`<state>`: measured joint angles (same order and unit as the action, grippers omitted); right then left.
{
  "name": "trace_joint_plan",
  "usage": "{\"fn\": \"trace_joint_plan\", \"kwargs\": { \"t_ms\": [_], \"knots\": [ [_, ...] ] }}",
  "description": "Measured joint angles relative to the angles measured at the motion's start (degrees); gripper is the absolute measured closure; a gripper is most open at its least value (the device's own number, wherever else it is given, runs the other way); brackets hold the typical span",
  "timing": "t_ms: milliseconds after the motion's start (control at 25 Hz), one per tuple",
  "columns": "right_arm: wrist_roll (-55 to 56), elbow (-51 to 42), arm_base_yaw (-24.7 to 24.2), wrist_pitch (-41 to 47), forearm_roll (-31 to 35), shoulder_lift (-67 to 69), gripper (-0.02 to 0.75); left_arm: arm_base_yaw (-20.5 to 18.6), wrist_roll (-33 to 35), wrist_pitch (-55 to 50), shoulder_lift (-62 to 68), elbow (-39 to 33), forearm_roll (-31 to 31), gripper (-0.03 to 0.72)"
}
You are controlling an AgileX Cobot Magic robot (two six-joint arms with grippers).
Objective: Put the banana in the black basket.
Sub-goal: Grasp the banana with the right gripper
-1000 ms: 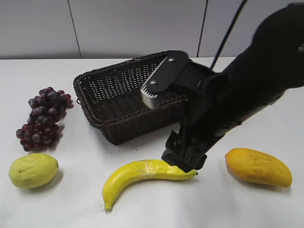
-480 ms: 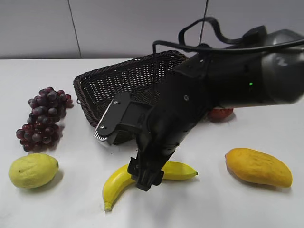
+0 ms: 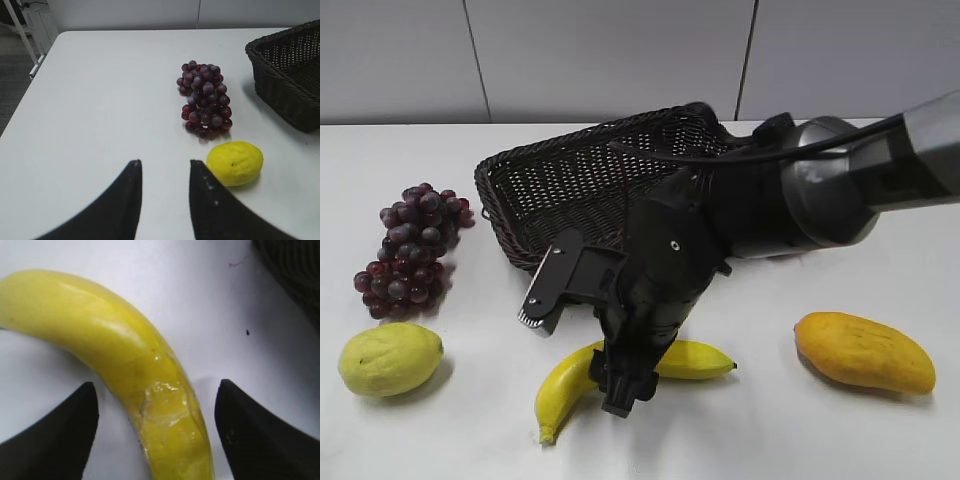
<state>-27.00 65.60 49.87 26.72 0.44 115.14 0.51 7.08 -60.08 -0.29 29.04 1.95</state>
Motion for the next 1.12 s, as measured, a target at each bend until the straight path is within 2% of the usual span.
{"fn": "trace_joint_plan", "kwargs": {
  "t_ms": [120,280,720,1120],
  "knots": [
    [0.00,0.00,0.00,-0.24,-0.09,0.05,0.252,0.00,0.00,0.00,0.00,0.00,0.00,0.453],
    [-0.04,0.00,0.00,-0.38,-0.44,0.05,0.401,0.00,0.00,0.00,0.00,0.00,0.00,0.453],
    [-0.04,0.06,0.00,1.68,-0.44,-0.87,0.409,0.00,0.00,0.00,0.00,0.00,0.00,0.453],
    [1.20,0.06,0.04,10.66,1.16,-14.23,0.409,0.00,0.00,0.00,0.00,0.00,0.00,0.453]
  ]
}}
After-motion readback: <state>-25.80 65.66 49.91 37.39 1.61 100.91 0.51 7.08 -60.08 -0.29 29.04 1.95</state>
